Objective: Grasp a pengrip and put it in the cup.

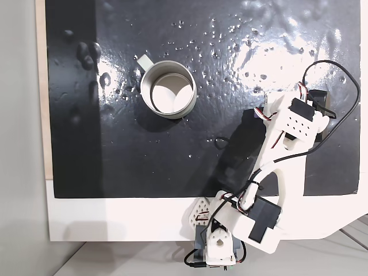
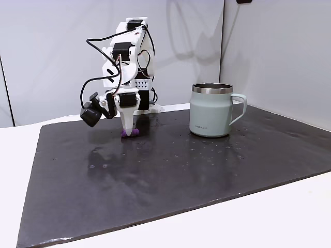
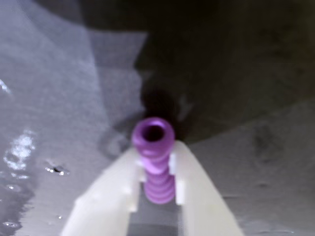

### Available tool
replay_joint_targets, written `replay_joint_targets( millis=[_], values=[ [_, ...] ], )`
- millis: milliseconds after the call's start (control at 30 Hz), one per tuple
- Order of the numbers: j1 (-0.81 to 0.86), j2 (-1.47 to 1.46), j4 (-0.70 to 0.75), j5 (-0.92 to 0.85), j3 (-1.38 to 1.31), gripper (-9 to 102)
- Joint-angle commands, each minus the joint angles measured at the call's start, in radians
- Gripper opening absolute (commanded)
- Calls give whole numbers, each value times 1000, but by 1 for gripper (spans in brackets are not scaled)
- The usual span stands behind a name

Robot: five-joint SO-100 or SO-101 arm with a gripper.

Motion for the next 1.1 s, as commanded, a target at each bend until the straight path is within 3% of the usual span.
replay_joint_targets(
  millis=[0, 333, 733, 1067],
  values=[
    [0, -2, -26, -8, -26, 0],
    [-78, 262, 325, 129, -367, 0],
    [-187, 569, 465, 153, -499, 0],
    [-540, 514, 569, 331, -586, 0]
  ],
)
